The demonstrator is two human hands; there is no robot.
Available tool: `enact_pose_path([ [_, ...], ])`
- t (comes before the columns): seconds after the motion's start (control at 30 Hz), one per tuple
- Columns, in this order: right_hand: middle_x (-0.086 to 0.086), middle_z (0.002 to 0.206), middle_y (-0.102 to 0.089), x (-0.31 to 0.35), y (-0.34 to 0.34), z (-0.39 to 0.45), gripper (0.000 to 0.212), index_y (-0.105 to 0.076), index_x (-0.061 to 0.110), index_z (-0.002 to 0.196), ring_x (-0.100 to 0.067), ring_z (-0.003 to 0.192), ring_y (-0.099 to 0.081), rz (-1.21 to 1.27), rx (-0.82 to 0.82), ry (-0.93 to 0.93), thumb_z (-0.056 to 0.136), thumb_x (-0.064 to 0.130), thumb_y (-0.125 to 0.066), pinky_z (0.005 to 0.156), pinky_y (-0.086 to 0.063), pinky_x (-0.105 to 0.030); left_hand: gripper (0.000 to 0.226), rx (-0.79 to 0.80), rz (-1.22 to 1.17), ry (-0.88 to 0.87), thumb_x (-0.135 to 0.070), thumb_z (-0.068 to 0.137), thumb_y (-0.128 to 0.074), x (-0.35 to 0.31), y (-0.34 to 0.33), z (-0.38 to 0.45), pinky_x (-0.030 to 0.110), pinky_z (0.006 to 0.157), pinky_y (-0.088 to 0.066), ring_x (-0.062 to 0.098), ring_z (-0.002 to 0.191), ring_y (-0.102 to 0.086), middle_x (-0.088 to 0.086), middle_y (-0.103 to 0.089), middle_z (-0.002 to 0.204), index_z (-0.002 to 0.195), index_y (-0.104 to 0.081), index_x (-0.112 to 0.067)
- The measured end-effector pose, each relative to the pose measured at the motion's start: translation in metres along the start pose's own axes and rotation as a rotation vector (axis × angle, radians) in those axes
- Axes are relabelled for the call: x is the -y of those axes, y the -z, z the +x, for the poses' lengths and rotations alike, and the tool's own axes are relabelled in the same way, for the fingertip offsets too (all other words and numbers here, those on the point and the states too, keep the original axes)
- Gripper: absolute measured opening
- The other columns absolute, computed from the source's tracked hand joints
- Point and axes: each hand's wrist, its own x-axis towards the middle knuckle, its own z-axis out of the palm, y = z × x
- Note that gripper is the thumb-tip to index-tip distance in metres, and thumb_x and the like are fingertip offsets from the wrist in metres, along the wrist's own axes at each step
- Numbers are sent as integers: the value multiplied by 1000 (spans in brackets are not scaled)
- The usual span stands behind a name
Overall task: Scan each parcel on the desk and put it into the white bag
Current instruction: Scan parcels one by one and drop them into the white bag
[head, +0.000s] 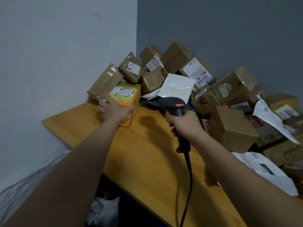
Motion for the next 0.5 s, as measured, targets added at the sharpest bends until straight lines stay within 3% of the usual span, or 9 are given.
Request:
enact_pose_path([
  [0.27, -11, 77, -64, -6, 36, -31, 13, -63, 3, 92, -14, 49, -58, -53, 48, 4, 86, 13, -68, 45, -46, -21, 127, 119, 59, -146, -56, 70, -76, 36, 37, -51, 47, 113, -22, 36, 143, -9, 16, -7, 156, 152, 13, -17],
  [0.4, -14, 78, -64, -10, 53, -59, 12, -63, 3, 93, -17, 53, -60, -70, 96, 19, 86, 11, -68, 50, -50, -26, 138, 235, 69, -368, -47, 63, -85, 50, 63, -80, 45, 116, -20, 30, 145, -11, 11, -7, 157, 152, 15, -17],
  [0.5, -13, 76, -64, -14, 63, -83, 10, -60, 8, 92, -19, 56, -61, -96, 148, 27, 87, 12, -68, 54, -51, -29, 141, 287, 127, -524, -40, 62, -88, 51, 74, -105, 39, 117, -18, 24, 146, -7, 5, 3, 159, 151, 19, -15],
])
